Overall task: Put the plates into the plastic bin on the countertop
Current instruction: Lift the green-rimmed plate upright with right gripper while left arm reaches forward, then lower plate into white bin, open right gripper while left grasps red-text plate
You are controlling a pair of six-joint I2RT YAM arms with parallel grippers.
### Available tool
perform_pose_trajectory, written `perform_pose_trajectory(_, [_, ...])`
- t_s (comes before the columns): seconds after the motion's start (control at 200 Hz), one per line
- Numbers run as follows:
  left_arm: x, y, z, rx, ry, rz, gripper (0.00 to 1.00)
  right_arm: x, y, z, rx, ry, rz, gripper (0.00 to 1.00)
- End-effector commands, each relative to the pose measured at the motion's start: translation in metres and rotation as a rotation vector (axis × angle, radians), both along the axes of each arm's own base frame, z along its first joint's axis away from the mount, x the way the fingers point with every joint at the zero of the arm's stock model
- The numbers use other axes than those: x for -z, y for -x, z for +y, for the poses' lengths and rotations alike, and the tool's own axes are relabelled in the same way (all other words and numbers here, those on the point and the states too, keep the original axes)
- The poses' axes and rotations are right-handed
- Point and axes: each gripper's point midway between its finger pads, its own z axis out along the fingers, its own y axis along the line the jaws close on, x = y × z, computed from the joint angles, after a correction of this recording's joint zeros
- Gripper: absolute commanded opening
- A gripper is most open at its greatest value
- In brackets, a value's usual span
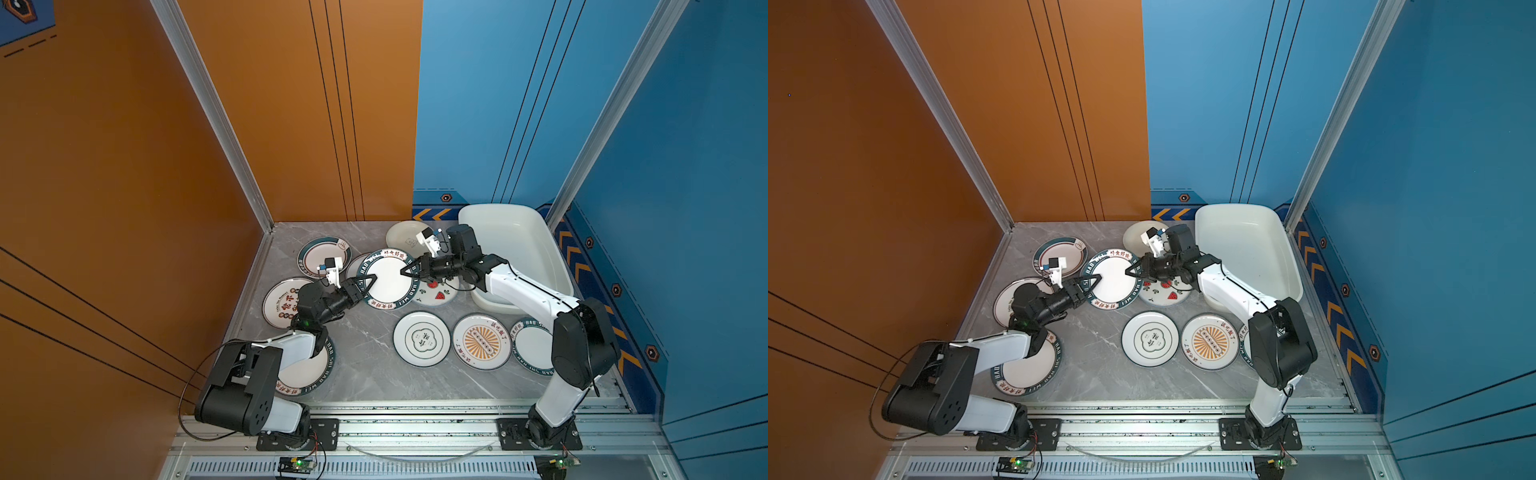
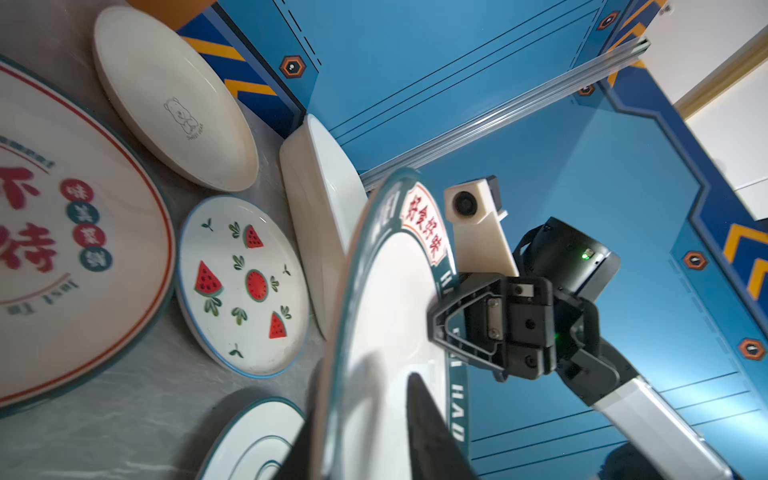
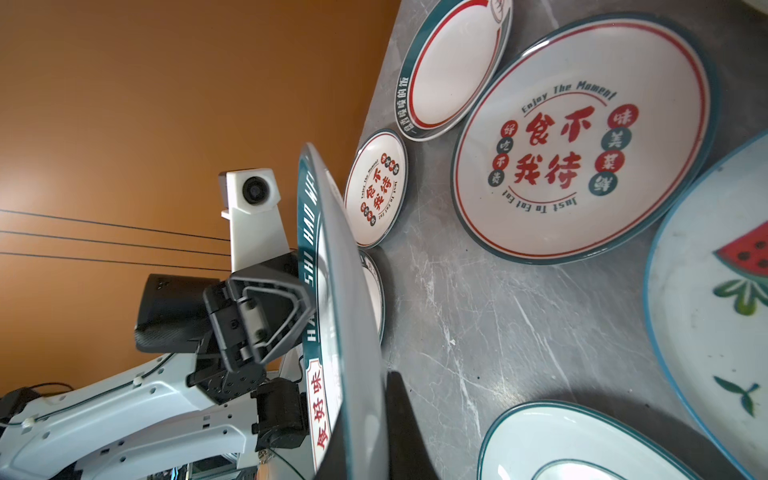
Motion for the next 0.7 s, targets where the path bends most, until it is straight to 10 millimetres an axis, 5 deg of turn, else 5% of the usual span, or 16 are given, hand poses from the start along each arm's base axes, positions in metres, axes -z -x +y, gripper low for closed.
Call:
perform_pose_trajectory(0.0, [-0.02,0.003,-0.006,0.03,-0.034,-0.128,0.6,0.009,-0.008,-0.012,0.066,0.083,0.024,0.0])
perform_pose_trajectory(0.115, [-0.012,0.003,0.0,0.0,-0.096,-0.12,1.0,0.004,-0.031,-0.051,0.174,0.158,0.001,0.0])
perform_pose_trajectory(0.24, [0.002,0.005,0.013,-0.07,-0.239,-0.095,0.98,-0.012,-0.065,-0.114,0.349,0.201,-0.026,0.0])
perform_pose_trajectory(0.396, [0.023,0.004,0.053,-0.272,-0.534,0.012,0.98,-0.023,-0.113,-0.226,0.657,0.308,-0.046,0.0])
perform_pose_trajectory(0.546, [0.03,0.006,0.088,-0.394,-0.573,0.108,0.98,-0.009,-0.149,-0.309,0.857,0.311,0.016,0.0])
perform_pose_trajectory(0.696, [0.044,0.003,0.1,-0.401,-0.528,0.188,0.98,0.022,-0.182,-0.359,0.975,0.287,0.095,0.0])
